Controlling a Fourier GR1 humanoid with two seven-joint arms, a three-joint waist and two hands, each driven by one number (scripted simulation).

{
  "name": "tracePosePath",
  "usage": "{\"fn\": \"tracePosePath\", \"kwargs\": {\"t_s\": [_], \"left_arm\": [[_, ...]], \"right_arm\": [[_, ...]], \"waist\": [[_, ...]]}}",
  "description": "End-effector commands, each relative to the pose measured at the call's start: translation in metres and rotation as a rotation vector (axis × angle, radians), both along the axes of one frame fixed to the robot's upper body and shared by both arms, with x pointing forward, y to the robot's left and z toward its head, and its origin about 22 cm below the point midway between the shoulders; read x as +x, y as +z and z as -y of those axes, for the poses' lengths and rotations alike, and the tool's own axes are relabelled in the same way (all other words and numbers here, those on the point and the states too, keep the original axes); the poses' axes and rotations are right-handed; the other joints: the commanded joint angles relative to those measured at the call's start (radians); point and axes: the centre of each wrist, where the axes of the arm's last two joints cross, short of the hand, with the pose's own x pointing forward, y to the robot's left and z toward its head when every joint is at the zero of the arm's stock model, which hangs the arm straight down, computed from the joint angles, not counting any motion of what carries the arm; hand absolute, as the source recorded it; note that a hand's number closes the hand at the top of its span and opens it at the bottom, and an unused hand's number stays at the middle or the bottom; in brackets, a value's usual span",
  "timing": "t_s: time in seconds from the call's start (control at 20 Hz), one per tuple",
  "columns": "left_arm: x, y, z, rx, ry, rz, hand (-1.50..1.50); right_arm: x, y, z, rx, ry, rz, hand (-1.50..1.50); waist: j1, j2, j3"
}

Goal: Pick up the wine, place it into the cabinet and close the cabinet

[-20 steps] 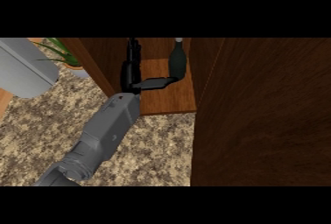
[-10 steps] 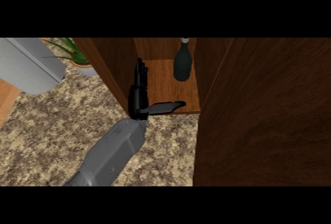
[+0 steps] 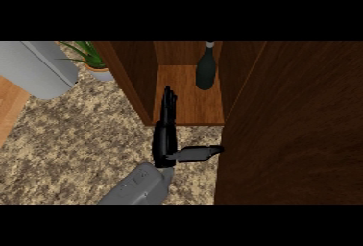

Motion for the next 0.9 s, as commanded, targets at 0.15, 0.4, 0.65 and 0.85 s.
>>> {"fn": "tracePosePath", "kwargs": {"t_s": [0.15, 0.4, 0.65, 0.85], "left_arm": [[-0.063, 0.026, 0.009, -0.064, 0.029, 0.02, -1.5], [-0.093, 0.043, -0.005, -0.042, 0.059, 0.003, -1.5], [-0.122, 0.061, -0.034, -0.09, 0.04, 0.036, -1.5], [-0.125, 0.061, -0.039, -0.068, 0.013, 0.06, -1.5]], "right_arm": [[-0.023, 0.007, 0.003, 0.037, 0.013, 0.043, -1.5], [-0.018, -0.006, 0.002, 0.038, 0.014, 0.034, -1.5], [-0.013, 0.008, -0.001, 0.01, 0.034, 0.025, -1.5], [-0.015, -0.014, 0.008, 0.032, 0.104, -0.012, -1.5]], "waist": [[0.009, -0.002, 0.0], [0.006, 0.001, 0.001], [0.01, 0.001, 0.0], [0.002, 0.003, 0.001]]}}
